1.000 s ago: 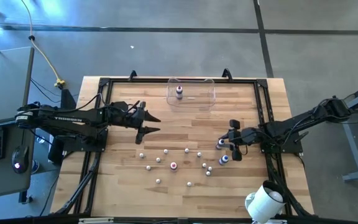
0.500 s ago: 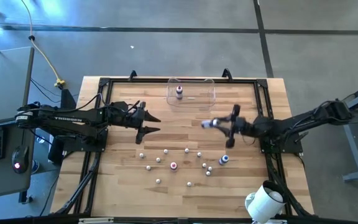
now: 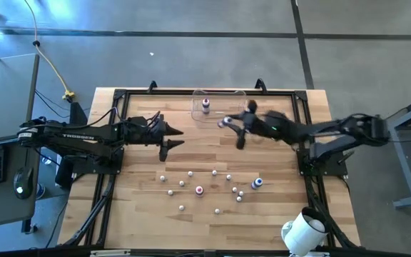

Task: Pick & Place food coloring
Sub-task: Put the black food coloring into the transparent bin

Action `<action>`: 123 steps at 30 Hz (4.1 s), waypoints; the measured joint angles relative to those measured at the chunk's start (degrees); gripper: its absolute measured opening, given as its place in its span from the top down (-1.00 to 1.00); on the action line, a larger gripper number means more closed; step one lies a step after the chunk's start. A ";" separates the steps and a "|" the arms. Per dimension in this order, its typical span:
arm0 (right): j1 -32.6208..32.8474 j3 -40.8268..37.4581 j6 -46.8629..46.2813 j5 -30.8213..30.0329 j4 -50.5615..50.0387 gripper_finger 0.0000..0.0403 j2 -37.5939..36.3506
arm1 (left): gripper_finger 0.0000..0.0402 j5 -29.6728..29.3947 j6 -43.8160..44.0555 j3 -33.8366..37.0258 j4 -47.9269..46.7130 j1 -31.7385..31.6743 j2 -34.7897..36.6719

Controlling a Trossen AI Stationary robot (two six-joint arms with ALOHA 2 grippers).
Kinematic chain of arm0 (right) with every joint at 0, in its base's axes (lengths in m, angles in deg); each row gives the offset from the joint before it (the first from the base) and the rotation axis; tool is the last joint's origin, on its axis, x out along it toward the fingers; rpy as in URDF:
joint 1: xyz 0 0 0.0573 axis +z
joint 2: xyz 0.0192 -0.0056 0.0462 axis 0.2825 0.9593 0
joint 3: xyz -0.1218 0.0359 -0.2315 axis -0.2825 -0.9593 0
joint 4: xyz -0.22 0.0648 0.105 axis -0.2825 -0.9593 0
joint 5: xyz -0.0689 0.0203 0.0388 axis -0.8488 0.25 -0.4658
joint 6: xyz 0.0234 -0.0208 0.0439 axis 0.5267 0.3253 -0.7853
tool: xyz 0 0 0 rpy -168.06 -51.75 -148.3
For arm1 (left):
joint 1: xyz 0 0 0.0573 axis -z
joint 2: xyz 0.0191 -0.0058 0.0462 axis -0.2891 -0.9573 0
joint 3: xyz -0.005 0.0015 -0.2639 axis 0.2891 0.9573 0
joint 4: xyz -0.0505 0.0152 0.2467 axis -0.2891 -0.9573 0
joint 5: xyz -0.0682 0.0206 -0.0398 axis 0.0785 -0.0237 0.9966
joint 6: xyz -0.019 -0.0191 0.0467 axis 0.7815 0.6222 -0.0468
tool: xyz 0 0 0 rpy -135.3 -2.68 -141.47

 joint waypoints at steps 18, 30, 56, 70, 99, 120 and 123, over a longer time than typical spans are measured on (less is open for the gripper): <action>-10.29 30.14 -9.95 -2.10 -14.40 0.38 34.21 | 0.11 1.05 1.46 0.00 -3.94 0.00 0.00; -10.35 29.87 -10.85 -0.59 -12.34 0.37 37.40 | 0.11 1.05 1.46 0.00 -4.85 0.00 0.00; -12.27 29.91 -10.35 8.42 -10.95 0.37 37.45 | 0.11 1.05 1.48 0.00 -4.57 0.00 0.00; -12.27 30.00 -9.22 6.74 -11.37 0.12 37.45 | 0.11 1.05 1.52 0.00 -4.56 0.00 0.00; -7.43 30.00 -5.57 4.79 -24.17 0.63 31.41 | 0.11 1.16 1.67 0.00 -4.48 0.01 0.01; -11.87 29.93 -9.21 13.98 -21.90 0.99 34.45 | 0.11 1.21 1.67 -0.02 -4.55 0.01 0.02; -10.45 29.93 -9.10 16.09 -22.28 0.99 34.45 | 0.11 1.21 1.67 -0.02 -4.55 0.00 0.01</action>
